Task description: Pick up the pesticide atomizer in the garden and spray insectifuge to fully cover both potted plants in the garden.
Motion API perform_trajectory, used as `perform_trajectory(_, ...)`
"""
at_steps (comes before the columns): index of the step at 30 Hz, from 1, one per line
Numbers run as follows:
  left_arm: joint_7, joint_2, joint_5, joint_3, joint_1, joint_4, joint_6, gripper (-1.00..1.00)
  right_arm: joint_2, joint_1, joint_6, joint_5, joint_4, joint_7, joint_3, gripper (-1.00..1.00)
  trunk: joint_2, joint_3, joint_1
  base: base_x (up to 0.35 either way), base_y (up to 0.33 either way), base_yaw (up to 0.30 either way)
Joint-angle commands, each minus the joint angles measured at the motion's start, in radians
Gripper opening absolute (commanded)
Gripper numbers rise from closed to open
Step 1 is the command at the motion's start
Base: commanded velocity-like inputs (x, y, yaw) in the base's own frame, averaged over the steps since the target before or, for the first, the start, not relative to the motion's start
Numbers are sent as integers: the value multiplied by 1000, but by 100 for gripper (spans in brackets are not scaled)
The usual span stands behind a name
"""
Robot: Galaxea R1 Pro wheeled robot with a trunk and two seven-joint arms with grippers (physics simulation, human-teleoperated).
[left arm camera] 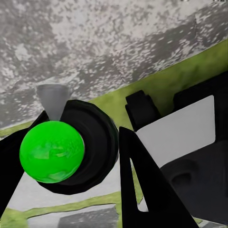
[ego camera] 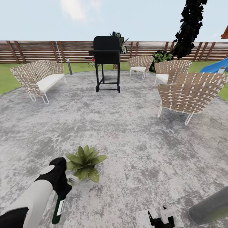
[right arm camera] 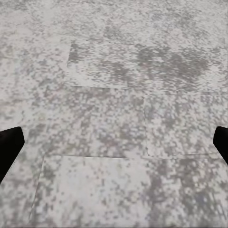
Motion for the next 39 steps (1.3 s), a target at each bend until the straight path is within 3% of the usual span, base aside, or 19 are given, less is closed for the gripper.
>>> perform_trajectory(1, -10, -2, -11, 4, -2, -4, 10, -100, 0, -1, -3, 5, 1, 1, -4, 100, 0, -1, 0, -16, 63, 0)
perform_trajectory(15, -12, -12, -10, 7, -10, -1, 15, -100, 0, -1, -3, 5, -1, -2, -4, 100, 0, -1, 0, 79, 121, -9)
perform_trajectory(27, -15, -27, -4, 7, -1, 54, 11, -100, 0, -1, -3, 5, -1, -2, -4, 100, 0, -1, 0, 78, 262, -253)
perform_trajectory(32, -14, -31, 6, 8, 0, 63, 11, -100, 0, -1, -3, 5, -1, -1, -4, 100, 0, -1, 0, 31, 31, -26)
perform_trajectory(39, -13, -33, 46, 5, -1, 108, 9, -100, 0, -1, -3, 5, -1, 2, -4, 100, 0, -1, 0, 1, 1, -1)
